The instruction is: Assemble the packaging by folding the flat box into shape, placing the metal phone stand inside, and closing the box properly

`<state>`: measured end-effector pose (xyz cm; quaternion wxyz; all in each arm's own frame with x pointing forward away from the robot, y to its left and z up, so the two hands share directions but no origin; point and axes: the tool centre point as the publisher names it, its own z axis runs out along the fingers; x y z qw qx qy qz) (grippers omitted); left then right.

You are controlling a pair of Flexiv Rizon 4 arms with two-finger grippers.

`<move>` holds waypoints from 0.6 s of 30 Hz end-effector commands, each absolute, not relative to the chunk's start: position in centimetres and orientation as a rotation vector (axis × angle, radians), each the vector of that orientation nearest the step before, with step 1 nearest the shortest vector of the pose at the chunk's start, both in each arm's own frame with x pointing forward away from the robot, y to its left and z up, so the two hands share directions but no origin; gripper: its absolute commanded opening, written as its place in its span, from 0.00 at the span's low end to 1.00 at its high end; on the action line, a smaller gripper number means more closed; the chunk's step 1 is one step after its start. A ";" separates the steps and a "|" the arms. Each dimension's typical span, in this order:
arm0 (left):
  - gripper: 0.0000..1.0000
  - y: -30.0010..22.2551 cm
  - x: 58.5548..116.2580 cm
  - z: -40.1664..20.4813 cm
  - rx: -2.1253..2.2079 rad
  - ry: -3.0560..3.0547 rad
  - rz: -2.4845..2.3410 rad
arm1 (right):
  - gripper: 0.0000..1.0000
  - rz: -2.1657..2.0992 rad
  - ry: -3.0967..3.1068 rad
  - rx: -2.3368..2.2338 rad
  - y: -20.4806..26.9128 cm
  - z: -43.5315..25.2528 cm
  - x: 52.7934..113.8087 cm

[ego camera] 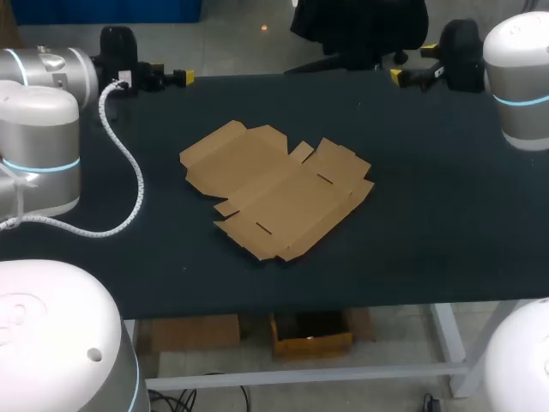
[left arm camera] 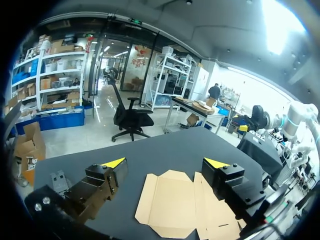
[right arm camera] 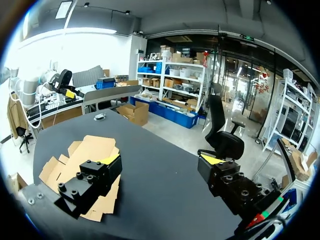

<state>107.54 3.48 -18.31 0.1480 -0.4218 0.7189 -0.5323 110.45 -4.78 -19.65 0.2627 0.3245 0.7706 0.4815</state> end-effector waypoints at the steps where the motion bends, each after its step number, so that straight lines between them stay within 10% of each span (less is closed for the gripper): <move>1: 1.00 3.8 106.5 -17.7 -1.277 2.126 -1.457 | 1.00 1.209 2.191 0.935 -5.0 -19.1 110.6; 18: 1.00 4.8 102.7 -19.7 -1.651 2.105 -1.232 | 1.00 1.081 2.395 1.139 -5.5 -22.0 108.3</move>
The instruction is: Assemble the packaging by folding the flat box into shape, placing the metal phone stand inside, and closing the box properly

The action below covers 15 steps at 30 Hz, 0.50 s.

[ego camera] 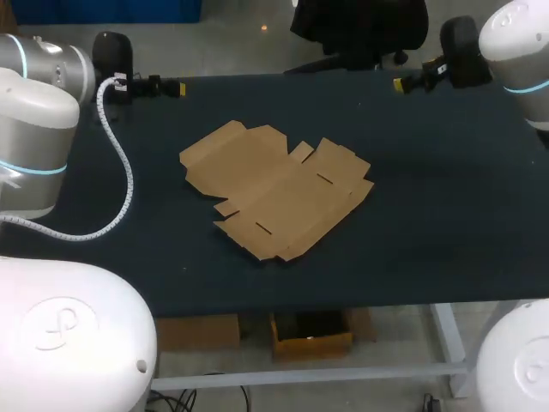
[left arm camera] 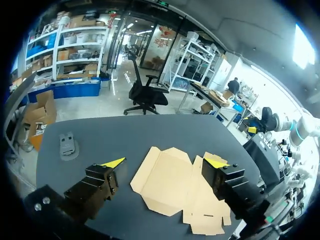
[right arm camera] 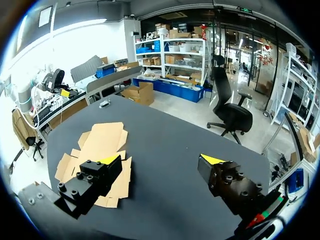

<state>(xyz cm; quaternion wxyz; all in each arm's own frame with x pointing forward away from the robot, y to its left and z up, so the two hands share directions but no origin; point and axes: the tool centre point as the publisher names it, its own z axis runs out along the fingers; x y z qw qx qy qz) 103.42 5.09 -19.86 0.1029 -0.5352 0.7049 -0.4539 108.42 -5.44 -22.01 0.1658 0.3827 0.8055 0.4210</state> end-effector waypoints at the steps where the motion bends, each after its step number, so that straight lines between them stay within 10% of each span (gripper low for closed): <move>1: 1.00 4.8 102.5 -19.8 -1.667 2.100 -1.221 | 1.00 1.072 2.406 1.154 -5.5 -22.1 108.2; 15: 1.00 4.6 99.9 -20.6 -1.785 2.098 -1.093 | 1.00 1.011 2.461 1.263 -5.8 -23.5 106.0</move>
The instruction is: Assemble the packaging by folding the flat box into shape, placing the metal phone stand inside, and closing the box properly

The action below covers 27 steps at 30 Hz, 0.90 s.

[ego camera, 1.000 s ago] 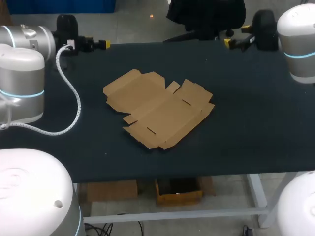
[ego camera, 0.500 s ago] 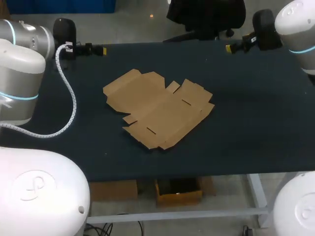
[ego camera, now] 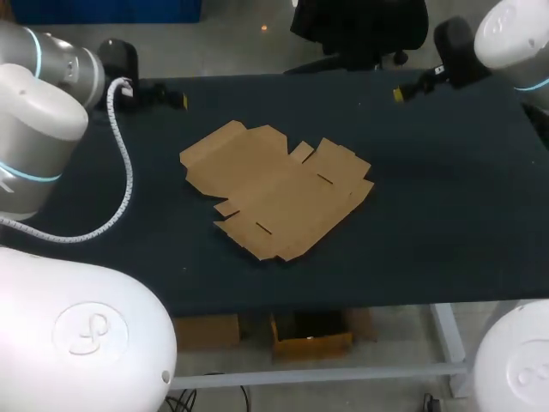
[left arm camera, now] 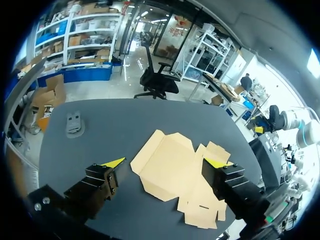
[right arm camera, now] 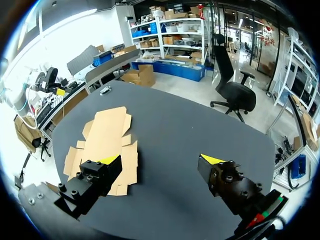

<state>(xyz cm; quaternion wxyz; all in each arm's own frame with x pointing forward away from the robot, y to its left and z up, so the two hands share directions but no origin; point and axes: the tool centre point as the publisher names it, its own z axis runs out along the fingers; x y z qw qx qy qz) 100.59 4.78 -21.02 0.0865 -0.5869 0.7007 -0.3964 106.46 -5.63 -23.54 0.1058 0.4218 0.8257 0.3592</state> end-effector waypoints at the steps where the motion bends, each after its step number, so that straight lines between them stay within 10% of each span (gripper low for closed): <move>1: 1.00 4.6 99.7 -20.7 -1.800 2.100 -1.075 | 1.00 1.015 2.465 1.269 -5.8 -23.6 105.8; 27: 1.00 5.1 98.9 -21.2 -1.878 2.095 -1.000 | 1.00 1.001 2.484 1.320 -6.0 -24.0 104.9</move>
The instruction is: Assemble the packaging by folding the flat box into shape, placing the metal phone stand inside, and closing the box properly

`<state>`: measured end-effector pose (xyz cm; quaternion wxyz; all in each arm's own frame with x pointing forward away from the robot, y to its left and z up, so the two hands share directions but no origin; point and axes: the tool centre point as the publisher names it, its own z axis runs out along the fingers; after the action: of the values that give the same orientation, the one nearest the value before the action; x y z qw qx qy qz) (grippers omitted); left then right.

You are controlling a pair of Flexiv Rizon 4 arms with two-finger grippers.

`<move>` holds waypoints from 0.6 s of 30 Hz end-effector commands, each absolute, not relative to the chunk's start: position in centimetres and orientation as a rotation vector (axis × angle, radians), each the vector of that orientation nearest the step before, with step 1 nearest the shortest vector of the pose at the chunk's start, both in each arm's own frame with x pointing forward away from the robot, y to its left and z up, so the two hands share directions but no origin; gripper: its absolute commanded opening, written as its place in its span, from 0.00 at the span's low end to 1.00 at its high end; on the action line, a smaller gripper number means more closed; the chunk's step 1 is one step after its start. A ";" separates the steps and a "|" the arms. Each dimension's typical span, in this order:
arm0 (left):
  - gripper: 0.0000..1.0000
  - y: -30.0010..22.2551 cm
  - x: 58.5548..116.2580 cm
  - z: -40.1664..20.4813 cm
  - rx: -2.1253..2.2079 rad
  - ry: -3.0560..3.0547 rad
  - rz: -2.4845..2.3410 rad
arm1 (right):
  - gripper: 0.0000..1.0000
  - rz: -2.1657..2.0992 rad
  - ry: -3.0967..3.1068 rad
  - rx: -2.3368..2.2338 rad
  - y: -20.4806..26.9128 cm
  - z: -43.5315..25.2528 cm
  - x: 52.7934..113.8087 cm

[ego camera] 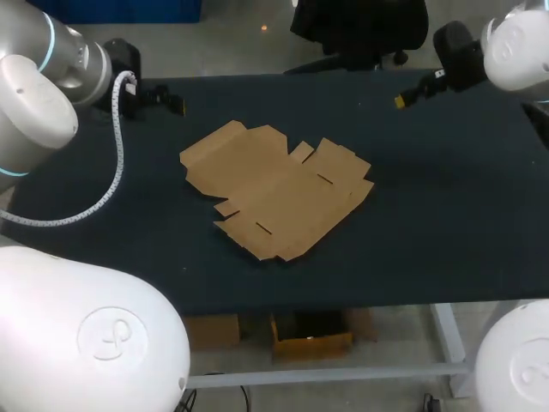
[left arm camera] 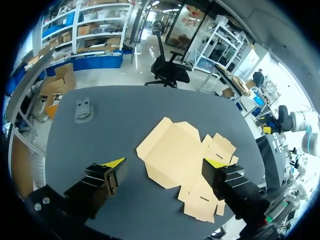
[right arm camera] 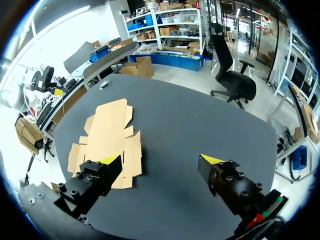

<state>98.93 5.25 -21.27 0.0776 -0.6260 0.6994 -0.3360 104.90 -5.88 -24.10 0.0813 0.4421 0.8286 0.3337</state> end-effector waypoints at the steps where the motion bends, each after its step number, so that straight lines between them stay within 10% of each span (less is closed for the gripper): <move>1: 1.00 5.0 99.0 -21.4 -1.885 2.112 -1.002 | 1.00 1.001 2.484 1.320 -6.0 -24.0 104.9; 18: 1.00 5.6 95.9 -23.3 -2.083 2.088 -0.966 | 1.00 0.872 2.673 1.301 -4.9 -26.4 106.1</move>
<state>96.60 5.59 -23.73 0.0177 -0.6708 0.6733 -0.3104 105.05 -4.76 -26.26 0.0459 0.4278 0.8572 0.2830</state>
